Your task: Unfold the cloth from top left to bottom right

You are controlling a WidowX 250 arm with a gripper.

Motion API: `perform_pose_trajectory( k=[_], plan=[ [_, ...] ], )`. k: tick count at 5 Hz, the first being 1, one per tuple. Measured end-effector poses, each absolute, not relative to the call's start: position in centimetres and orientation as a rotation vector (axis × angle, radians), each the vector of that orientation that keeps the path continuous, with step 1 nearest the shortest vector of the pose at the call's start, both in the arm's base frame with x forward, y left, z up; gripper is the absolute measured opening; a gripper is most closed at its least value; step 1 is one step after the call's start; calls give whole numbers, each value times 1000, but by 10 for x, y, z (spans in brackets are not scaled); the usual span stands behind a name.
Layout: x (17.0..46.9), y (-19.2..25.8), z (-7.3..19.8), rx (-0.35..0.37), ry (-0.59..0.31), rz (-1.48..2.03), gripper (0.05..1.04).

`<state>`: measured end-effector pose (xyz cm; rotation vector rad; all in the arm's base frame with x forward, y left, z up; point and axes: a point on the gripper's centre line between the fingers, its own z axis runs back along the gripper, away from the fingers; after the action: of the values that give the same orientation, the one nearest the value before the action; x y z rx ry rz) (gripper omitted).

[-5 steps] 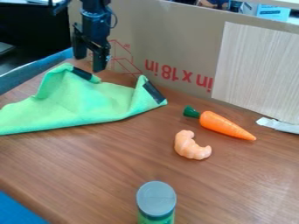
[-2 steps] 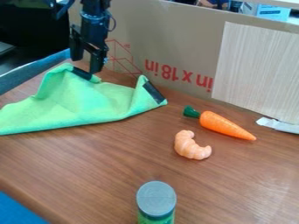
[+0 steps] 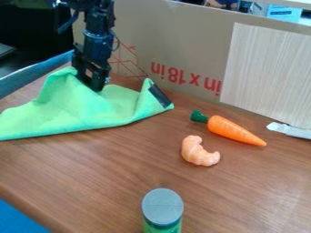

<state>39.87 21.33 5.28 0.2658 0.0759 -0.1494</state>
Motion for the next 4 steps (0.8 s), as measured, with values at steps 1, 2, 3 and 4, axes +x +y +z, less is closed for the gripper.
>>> perform_pose_trajectory(
  k=[1,2,3,4],
  plan=[
    [399,213,57,271,65,-147,675],
    [398,213,56,268,67,-149,376],
    [396,213,52,262,70,-151,169],
    [396,212,53,253,62,-153,80]
  ],
)
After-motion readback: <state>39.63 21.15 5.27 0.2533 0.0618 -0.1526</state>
